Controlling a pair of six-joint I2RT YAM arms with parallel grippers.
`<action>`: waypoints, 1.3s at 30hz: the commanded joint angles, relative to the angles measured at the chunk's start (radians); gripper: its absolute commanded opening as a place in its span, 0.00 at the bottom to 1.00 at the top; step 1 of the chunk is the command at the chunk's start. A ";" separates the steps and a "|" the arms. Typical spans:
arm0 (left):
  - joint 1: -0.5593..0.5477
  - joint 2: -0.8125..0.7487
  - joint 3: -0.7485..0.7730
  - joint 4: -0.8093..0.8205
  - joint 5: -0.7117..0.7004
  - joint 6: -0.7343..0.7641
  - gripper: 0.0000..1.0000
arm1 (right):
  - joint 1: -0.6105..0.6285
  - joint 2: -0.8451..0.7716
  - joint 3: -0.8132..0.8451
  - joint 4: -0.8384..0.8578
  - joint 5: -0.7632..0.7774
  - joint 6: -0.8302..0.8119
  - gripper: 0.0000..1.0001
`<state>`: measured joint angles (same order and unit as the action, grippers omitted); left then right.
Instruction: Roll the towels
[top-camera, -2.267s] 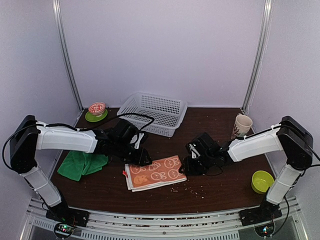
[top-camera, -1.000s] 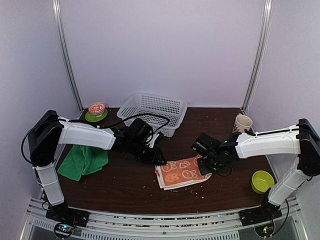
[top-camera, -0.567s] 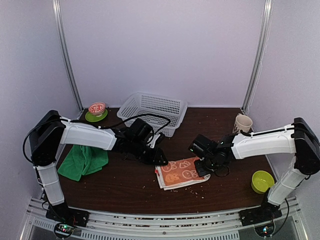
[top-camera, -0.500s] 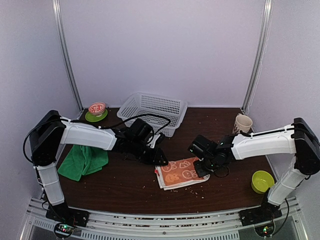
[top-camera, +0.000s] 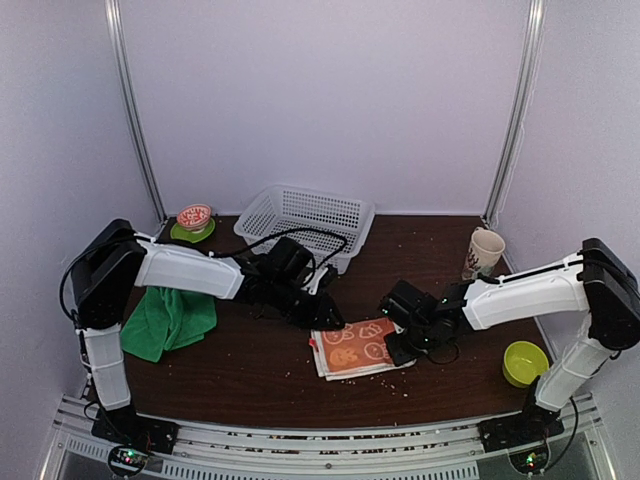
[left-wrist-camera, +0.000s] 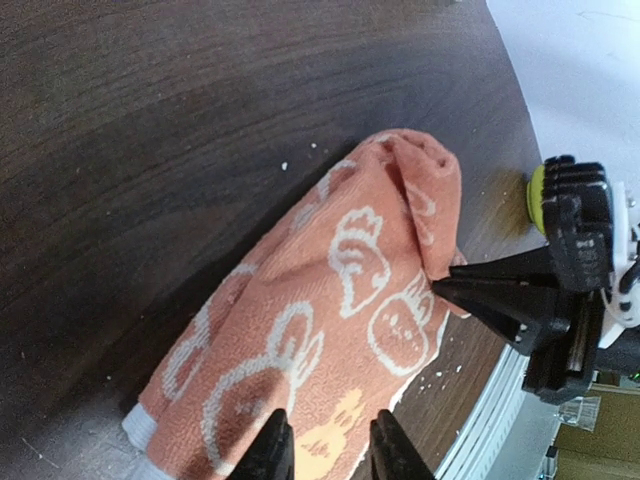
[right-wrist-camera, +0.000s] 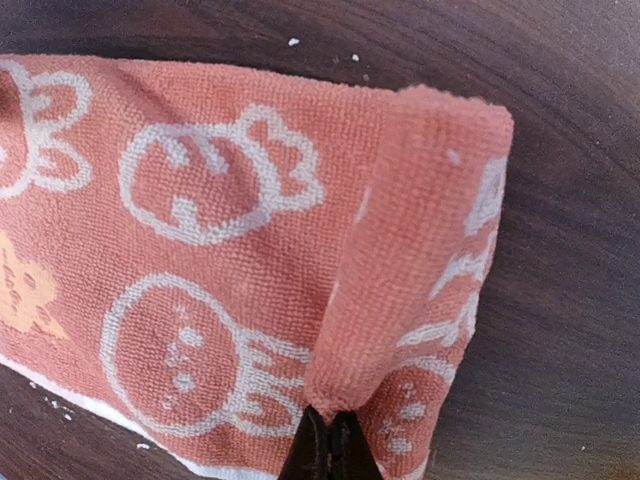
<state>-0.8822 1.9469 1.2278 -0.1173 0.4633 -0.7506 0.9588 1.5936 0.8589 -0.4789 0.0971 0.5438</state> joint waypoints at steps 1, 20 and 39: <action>-0.011 0.027 0.065 0.060 0.037 -0.024 0.28 | 0.005 0.006 -0.038 0.077 -0.046 -0.005 0.00; -0.059 0.244 0.279 0.179 0.187 -0.149 0.27 | -0.002 0.023 -0.095 0.167 -0.059 0.017 0.01; -0.058 0.373 0.332 0.374 0.242 -0.317 0.25 | -0.003 0.019 -0.100 0.168 -0.061 0.020 0.00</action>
<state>-0.9379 2.2951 1.5295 0.1551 0.6891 -1.0214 0.9531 1.5936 0.7849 -0.2939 0.0605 0.5724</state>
